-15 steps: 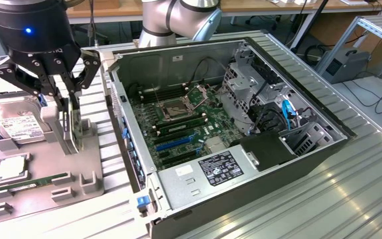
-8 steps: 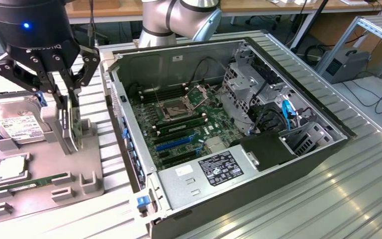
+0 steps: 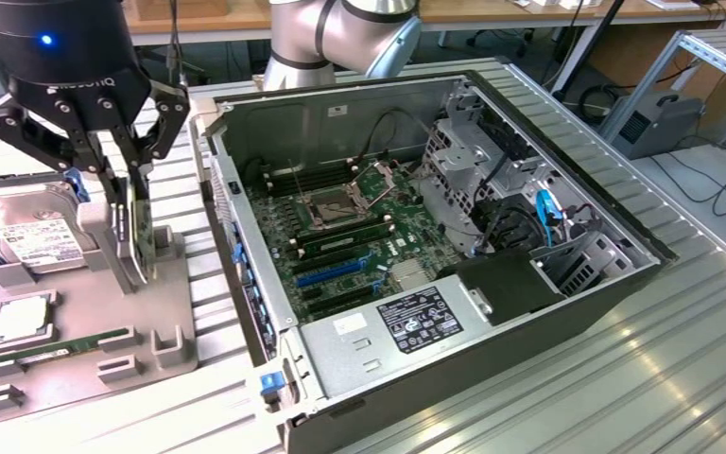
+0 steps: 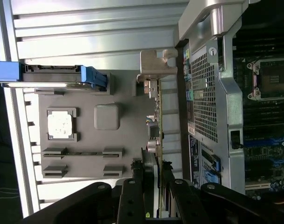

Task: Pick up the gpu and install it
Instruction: 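Pick up the gpu and move the gpu toward the slot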

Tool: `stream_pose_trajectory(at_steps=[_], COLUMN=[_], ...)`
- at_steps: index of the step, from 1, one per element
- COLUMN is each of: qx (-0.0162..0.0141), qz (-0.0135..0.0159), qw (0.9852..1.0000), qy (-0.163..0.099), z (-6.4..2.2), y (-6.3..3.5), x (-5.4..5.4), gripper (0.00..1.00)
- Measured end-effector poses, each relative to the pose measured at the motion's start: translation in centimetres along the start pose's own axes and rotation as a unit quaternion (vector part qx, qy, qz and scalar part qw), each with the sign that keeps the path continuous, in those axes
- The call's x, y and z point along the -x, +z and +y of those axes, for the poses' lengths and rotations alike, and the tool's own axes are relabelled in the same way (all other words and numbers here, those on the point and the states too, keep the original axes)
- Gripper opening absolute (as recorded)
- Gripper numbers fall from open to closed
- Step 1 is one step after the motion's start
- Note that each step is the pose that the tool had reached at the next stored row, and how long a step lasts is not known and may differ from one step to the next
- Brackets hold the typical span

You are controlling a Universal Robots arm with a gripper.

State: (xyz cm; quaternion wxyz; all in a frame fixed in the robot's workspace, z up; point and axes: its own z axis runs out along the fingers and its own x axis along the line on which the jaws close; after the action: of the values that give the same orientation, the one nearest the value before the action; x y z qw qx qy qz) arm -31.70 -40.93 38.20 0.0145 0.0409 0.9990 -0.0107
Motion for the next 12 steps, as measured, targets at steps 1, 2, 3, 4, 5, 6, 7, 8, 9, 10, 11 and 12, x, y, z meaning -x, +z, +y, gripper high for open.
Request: stream_pose_trajectory(at_steps=[1, 2, 3, 4, 5, 6, 7, 8, 9, 10, 11, 12], qx=[0.0000, -0.0001, 0.0000, 0.0000, -0.0001, 0.0000, 0.0000, -0.0001, 0.0000, 0.0000, 0.0000, 0.0000], qz=[0.0000, 0.0000, 0.0000, 0.0000, 0.0000, 0.0000, 0.0000, 0.0000, 0.0000, 0.0000, 0.0000, 0.0000], qw=[1.0000, 1.0000, 1.0000, 1.0000, 1.0000, 1.0000, 1.0000, 1.0000, 1.0000, 1.0000, 1.0000, 1.0000], qy=[0.000, 0.000, 0.000, 0.000, 0.000, 0.000, 0.000, 0.000, 0.000, 0.000, 0.000, 0.000], z=[0.00, 0.00, 0.00, -0.01, -0.01, -0.01, -0.01, -0.01, -0.01, -0.01, -0.01, -0.01], y=[-0.06, -0.17, -0.23, -0.28, -0.35, -0.41, -0.45, -0.52, -0.58, -0.64, -0.70, -0.77], x=[0.00, 0.01, 0.01, 0.02, 0.02, 0.02, 0.03, 0.03, 0.03, 0.04, 0.04, 0.04], gripper=[0.27, 0.27, 0.27, 0.27, 0.27, 0.27, 0.27, 0.27, 0.27, 0.27, 0.27, 0.27])
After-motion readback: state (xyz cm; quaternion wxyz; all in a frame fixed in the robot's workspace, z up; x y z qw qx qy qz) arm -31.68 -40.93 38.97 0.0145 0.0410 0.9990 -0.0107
